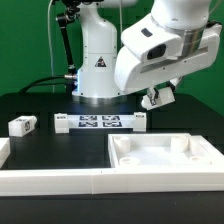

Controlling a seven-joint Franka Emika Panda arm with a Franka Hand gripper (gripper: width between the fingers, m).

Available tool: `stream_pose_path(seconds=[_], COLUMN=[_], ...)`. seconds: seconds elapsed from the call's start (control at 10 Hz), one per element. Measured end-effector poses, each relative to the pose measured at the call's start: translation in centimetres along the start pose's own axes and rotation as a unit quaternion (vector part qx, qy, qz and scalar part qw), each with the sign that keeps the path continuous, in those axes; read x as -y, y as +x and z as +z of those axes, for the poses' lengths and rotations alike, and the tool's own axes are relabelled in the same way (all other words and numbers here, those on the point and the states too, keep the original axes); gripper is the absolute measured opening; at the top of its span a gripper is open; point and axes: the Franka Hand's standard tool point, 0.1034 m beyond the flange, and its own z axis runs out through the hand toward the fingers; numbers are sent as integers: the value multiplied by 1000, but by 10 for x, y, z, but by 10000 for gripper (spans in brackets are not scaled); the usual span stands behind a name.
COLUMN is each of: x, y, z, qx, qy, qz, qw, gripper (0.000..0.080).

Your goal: Assemble square table

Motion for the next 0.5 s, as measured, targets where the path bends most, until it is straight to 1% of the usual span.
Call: stream_pose_path(seconds=[0.1,0.2,0.3,0.4,0.5], x=[-2,-5,-9,-12,-13], y=[1,2,2,6,10], z=[-1,-8,-30,-47,-55], qx=[-27,-59,-81,-110,-127], qy=[-4,-8,-11,-12,-17], qz=[2,3,5,10,12], qw=[1000,998,997,994,992], gripper=[291,291,291,291,291])
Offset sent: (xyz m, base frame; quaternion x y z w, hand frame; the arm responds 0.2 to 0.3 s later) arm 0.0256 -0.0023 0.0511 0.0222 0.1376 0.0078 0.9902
